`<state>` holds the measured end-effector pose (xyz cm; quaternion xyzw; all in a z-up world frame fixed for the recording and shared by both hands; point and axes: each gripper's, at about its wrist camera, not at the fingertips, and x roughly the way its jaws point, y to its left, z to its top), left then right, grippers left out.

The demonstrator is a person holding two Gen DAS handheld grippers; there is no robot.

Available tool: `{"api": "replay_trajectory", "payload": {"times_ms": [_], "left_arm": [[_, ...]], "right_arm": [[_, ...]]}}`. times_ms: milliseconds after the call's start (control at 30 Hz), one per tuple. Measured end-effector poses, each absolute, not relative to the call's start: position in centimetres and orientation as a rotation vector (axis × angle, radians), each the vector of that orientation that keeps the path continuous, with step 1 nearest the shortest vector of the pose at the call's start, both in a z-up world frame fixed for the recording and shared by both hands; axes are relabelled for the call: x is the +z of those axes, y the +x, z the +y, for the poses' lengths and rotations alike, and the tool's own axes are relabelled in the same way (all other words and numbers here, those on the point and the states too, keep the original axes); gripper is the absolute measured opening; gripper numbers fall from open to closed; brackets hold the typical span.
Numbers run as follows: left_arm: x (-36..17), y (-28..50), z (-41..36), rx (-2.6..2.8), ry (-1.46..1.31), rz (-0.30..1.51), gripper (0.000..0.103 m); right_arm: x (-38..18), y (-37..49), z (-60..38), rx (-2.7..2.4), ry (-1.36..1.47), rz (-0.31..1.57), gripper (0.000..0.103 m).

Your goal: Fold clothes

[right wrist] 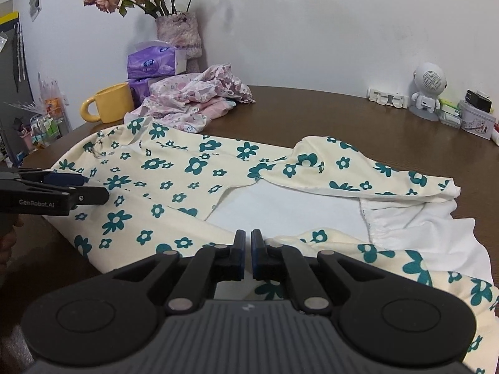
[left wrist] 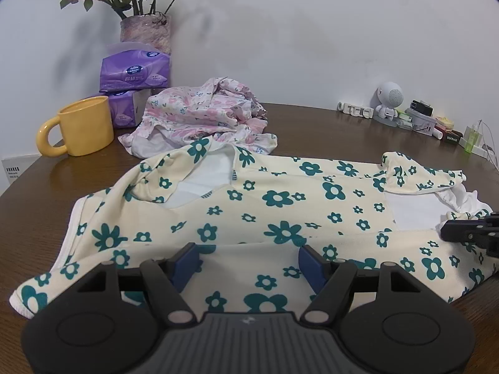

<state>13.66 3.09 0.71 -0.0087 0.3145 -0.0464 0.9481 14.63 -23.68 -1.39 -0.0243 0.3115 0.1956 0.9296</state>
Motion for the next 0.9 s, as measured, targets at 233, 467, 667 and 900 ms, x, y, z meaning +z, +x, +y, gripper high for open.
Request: {"api": "replay_trajectory", "payload": {"times_ms": [233,467,667,900], "left_arm": [[0.7,13.7,3.0,-0.089,-0.013,0.639,0.071],[0.6,13.7,2.9,-0.088,-0.009,0.639,0.071],[0.6,13.7,2.9,-0.087,-0.009,0.639,0.072],[0.6,13.6,2.8,-0.085,-0.009,0.639,0.073]], "right_arm": [[-1.5,14.6,-26.1,0.325,-0.030,0.625,0.003],[-2.2,14.7,-29.5,0.237,0.013,0.637,0.003],[-2.3,14.4,-31.5,0.194,0.018,0.619,0.003],[-2.3,13.8,-33.0,0.146,0.002,0.601,0.004]]}}
